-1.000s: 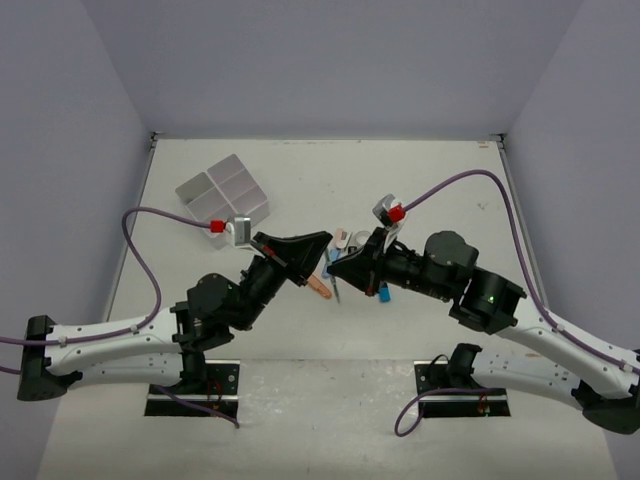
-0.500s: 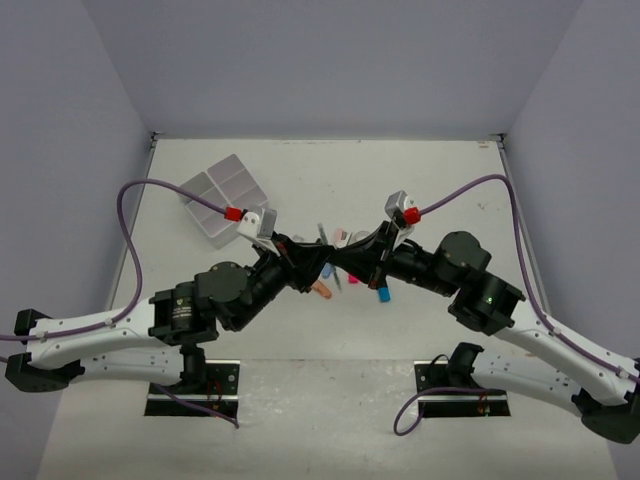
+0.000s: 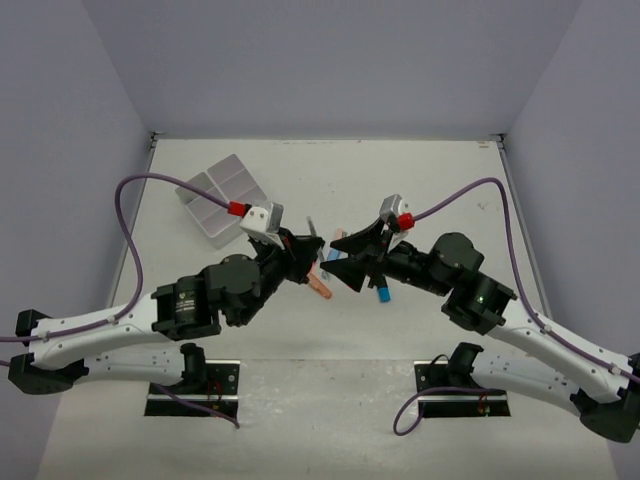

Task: Sort the stationery into containers
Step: Place the pen in the storage box.

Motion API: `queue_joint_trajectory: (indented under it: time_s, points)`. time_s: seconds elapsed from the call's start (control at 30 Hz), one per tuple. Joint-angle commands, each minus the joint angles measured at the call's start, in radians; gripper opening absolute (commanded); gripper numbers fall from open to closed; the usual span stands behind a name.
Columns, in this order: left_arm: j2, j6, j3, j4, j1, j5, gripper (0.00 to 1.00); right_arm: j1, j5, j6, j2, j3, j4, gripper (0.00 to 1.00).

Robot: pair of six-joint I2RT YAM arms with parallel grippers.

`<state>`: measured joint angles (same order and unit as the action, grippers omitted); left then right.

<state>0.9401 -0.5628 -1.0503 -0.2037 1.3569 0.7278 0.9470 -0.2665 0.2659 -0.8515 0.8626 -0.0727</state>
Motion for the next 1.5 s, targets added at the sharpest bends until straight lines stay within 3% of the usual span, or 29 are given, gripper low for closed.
queue_joint_trajectory:
  time_s: [0.0, 0.03, 0.2, 0.37, 0.43, 0.57, 0.73, 0.93, 1.13, 1.4, 1.47]
  points:
    - [0.051, 0.019, -0.054, -0.111, -0.107, 0.256, 0.0, -0.008, 0.204, -0.033, 0.003, -0.03, -0.031, 0.75]
    - [0.074, -0.019, -0.074, -0.16, -0.166, 0.338, 0.0, -0.019, 0.307, -0.028, 0.013, -0.059, -0.018, 0.98]
    - [0.121, 0.005, -0.037, -0.018, -0.439, 0.519, 0.0, -0.072, 0.555, 0.027, 0.174, -0.216, -0.008, 0.99]
    - [0.222, 0.189, 0.029, 0.416, -0.811, 0.498, 0.0, -0.083, 0.532, 0.036, 0.239, -0.263, -0.015, 0.99]
    - [0.283, 0.234, 0.023, 0.516, -0.964, 0.465, 0.0, -0.083, 0.506, 0.045, 0.232, -0.274, -0.019, 0.99]
    - [0.447, 0.293, -0.026, 0.653, -1.112, 0.365, 0.0, -0.084, 0.456, 0.065, 0.224, -0.293, -0.053, 0.99]
    - [0.591, 0.39, -0.057, 0.811, -1.155, 0.314, 0.0, -0.084, 0.431, 0.068, 0.217, -0.289, -0.058, 0.99]
    - [0.639, 0.342, -0.006, 0.874, -1.179, 0.283, 0.0, -0.085, 0.424, 0.072, 0.221, -0.286, -0.056, 0.99]
    - [0.66, 0.248, 0.085, 0.874, -1.19, 0.277, 0.0, -0.085, 0.423, 0.067, 0.216, -0.284, -0.054, 0.99]
    - [0.687, 0.139, 0.087, 0.779, -1.193, 0.271, 0.0, -0.085, 0.429, 0.061, 0.203, -0.283, -0.052, 0.99]
    - [0.692, 0.098, 0.085, 0.736, -1.191, 0.271, 0.08, -0.088, 0.425, 0.059, 0.2, -0.281, -0.05, 0.99]
